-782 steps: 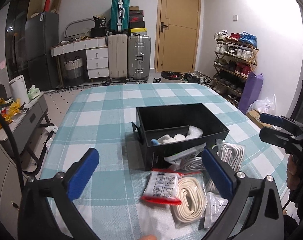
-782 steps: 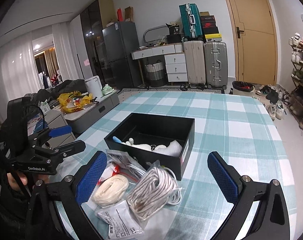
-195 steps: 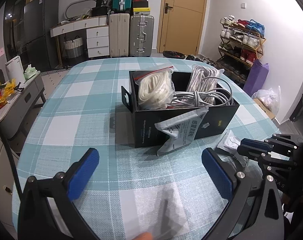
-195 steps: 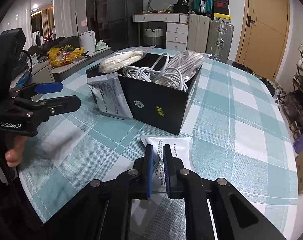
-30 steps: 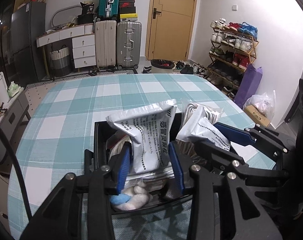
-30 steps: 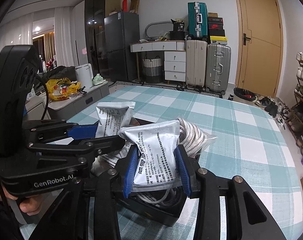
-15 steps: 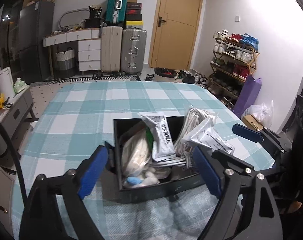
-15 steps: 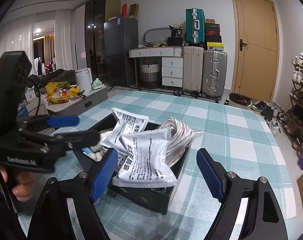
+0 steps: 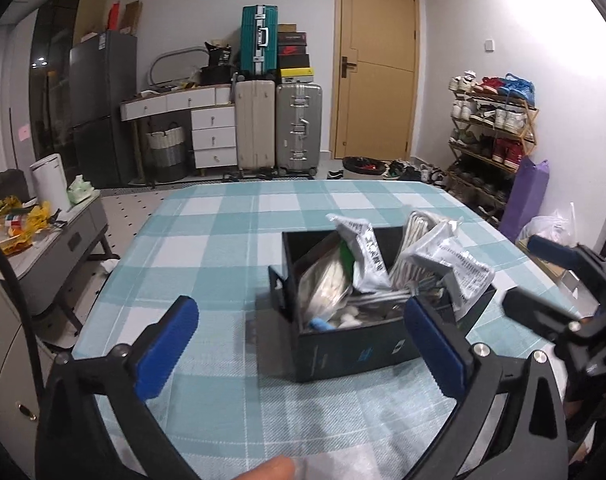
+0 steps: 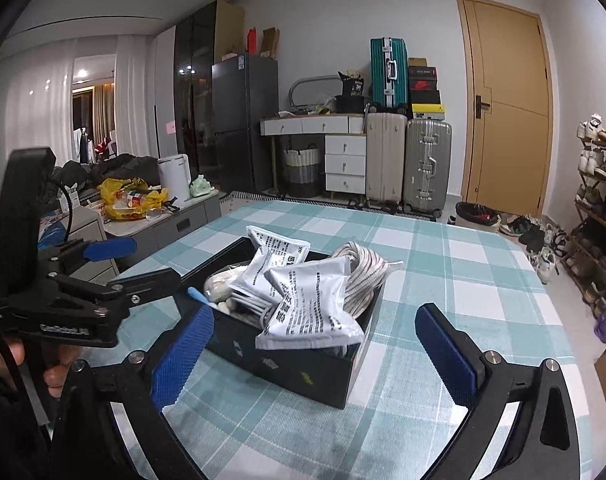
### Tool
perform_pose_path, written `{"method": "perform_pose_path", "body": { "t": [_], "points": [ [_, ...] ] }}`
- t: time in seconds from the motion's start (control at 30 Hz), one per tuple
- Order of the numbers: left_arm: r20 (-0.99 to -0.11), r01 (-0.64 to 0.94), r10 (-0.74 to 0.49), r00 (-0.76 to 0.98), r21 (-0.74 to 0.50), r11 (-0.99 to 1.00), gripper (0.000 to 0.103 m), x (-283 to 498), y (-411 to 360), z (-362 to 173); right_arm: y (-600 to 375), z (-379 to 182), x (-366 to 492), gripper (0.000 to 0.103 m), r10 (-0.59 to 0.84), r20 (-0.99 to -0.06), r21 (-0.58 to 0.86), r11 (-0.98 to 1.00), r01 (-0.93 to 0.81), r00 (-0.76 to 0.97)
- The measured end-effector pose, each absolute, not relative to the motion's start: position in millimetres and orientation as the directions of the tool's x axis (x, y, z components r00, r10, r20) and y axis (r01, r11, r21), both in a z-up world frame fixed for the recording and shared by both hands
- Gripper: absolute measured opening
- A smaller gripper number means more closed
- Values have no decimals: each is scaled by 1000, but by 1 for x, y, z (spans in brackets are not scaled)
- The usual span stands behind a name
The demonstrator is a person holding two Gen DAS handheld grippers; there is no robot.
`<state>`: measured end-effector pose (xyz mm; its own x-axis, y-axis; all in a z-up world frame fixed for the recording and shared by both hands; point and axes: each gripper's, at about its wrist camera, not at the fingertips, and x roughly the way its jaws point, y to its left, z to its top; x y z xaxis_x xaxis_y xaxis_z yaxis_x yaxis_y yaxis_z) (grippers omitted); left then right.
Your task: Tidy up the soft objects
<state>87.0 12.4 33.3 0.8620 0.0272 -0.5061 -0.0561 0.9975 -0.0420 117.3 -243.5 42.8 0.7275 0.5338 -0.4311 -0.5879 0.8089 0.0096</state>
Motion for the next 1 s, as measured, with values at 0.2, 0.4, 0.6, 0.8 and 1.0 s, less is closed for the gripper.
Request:
{"method": "perform_pose_path", "body": {
  "t": [0.2, 0.4, 0.6, 0.8, 1.0],
  "points": [
    [-485, -93, 64, 872, -36, 995, 103, 79, 15, 21, -253, 39, 104, 103, 534, -417, 13, 813, -582, 736],
    [-458, -96, 73, 886, -28, 995, 103, 75, 15, 17, -261, 32, 102, 103, 534, -404, 37, 820, -570, 743],
    [-451, -94, 68, 890, -37, 995, 103, 74, 16, 17, -263, 29, 102, 103, 542, -393, 52, 820, -570, 743],
    [-442, -93, 65, 894, -42, 995, 103, 72, 17, 18, -262, 30, 102, 103, 536, -383, 39, 823, -566, 752],
    [-449, -89, 58, 892, -48, 995, 103, 72, 18, 18, -262, 29, 102, 103, 533, -379, 38, 826, -563, 757]
  ]
}}
